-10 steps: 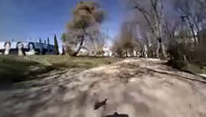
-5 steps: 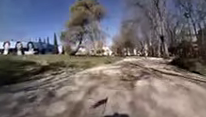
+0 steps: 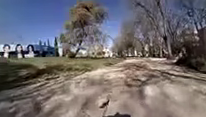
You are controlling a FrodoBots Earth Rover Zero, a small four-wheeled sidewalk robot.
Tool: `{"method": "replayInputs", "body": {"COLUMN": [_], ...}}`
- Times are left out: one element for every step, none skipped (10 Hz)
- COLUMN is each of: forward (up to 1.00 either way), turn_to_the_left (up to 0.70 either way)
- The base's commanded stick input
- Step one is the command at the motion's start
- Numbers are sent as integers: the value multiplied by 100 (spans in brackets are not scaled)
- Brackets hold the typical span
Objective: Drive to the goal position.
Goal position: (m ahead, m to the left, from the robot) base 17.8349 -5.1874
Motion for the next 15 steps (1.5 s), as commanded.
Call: {"method": "replayInputs", "body": {"forward": [100,100,100,100,100,100,100,100,100,100,100,100,100,100,100], "turn_to_the_left": [0,0,0,0,0,0,0,0,0,0,0,0,0,0,0]}}
